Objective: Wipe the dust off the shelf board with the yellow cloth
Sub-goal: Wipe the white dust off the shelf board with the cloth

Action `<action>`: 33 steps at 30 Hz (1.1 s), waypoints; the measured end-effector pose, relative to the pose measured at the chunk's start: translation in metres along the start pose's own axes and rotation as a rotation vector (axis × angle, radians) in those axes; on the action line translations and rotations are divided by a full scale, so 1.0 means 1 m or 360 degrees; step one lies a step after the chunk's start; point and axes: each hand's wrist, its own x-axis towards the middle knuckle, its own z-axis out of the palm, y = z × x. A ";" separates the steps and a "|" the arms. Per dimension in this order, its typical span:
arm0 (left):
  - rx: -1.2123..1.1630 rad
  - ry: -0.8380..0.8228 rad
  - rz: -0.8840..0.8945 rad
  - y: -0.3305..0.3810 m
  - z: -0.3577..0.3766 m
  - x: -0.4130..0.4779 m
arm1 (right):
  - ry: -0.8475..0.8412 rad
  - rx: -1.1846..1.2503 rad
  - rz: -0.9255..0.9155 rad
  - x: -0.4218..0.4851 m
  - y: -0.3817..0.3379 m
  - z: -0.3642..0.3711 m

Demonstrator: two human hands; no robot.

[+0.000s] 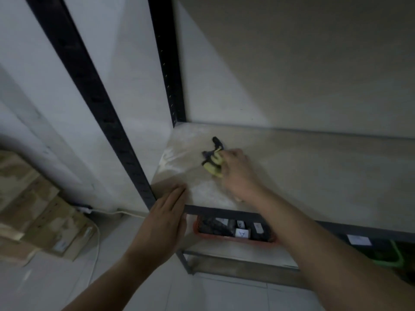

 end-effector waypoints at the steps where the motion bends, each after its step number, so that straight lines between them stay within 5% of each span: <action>1: -0.0010 -0.0011 0.0006 -0.002 0.000 -0.003 | 0.0089 0.0024 0.0032 0.005 0.010 -0.012; 4: -0.0103 -0.0120 0.0087 -0.010 -0.002 -0.021 | 0.0329 -0.0100 0.0338 0.017 0.053 -0.053; 7: -0.0254 -0.0179 0.0220 -0.020 -0.014 -0.041 | 0.0248 -0.0385 0.0675 0.019 0.082 -0.059; 10: -0.0322 -0.0019 0.0107 -0.033 -0.035 -0.047 | 0.0251 -0.0407 0.0506 0.005 0.058 -0.028; 17: -0.0616 0.0317 -0.0712 -0.063 -0.061 -0.009 | 0.0081 -0.0172 0.0098 -0.012 -0.044 0.036; 22: -0.1216 0.0437 -0.0580 -0.051 -0.109 0.049 | 0.0395 -0.0300 0.0374 -0.017 -0.005 -0.018; 26: -0.1351 0.0312 -0.0531 -0.043 -0.116 0.068 | 0.0135 0.0032 0.0678 -0.036 0.032 -0.037; 29: -0.1378 0.0368 -0.0556 -0.039 -0.112 0.068 | 0.0017 0.0217 0.0570 -0.049 0.020 -0.021; 33: -0.1412 0.0479 -0.0566 -0.037 -0.106 0.071 | 0.0277 -0.0053 0.0427 -0.053 -0.054 0.036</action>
